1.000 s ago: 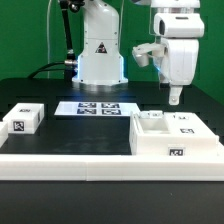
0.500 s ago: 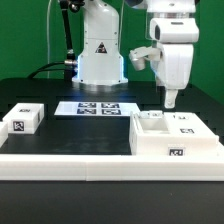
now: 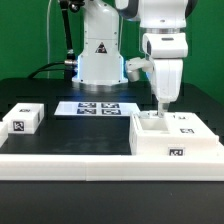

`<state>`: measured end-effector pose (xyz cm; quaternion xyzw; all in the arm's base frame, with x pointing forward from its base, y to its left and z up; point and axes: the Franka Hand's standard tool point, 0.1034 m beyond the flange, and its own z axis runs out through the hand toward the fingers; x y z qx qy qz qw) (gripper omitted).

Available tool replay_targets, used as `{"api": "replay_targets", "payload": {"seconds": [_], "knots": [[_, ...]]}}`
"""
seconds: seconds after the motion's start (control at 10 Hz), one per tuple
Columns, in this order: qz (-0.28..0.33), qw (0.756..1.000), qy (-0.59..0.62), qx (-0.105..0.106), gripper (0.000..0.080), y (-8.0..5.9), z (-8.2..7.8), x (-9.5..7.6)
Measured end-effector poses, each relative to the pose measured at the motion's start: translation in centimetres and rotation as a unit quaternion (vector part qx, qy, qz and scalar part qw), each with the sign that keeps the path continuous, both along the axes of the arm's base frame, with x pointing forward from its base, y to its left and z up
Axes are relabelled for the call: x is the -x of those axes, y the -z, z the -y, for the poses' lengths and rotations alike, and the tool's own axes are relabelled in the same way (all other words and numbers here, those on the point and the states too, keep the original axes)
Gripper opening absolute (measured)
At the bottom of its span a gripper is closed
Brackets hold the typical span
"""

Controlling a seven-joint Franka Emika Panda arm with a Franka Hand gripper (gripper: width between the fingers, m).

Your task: Assemble cabinet

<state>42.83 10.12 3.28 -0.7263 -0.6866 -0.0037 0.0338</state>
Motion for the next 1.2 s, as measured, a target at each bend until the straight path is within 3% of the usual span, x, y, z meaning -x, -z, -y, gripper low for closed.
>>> {"api": "replay_targets", "payload": {"seconds": [0.2, 0.7, 0.9, 1.0, 1.1, 1.2], "knots": [[-0.004, 1.0, 0.003, -0.007, 0.0797, 1.1, -0.1, 0.4], [0.0, 1.0, 0.008, -0.013, 0.0797, 1.8, -0.2, 0.5], [-0.001, 1.0, 0.01, -0.014, 0.0545, 1.9, -0.1, 0.5], [-0.001, 1.0, 0.01, -0.014, 0.0361, 1.9, -0.1, 0.5], [-0.001, 1.0, 0.01, -0.014, 0.0361, 1.9, -0.1, 0.5], [-0.001, 1.0, 0.01, -0.014, 0.0228, 1.9, -0.1, 0.5]]}}
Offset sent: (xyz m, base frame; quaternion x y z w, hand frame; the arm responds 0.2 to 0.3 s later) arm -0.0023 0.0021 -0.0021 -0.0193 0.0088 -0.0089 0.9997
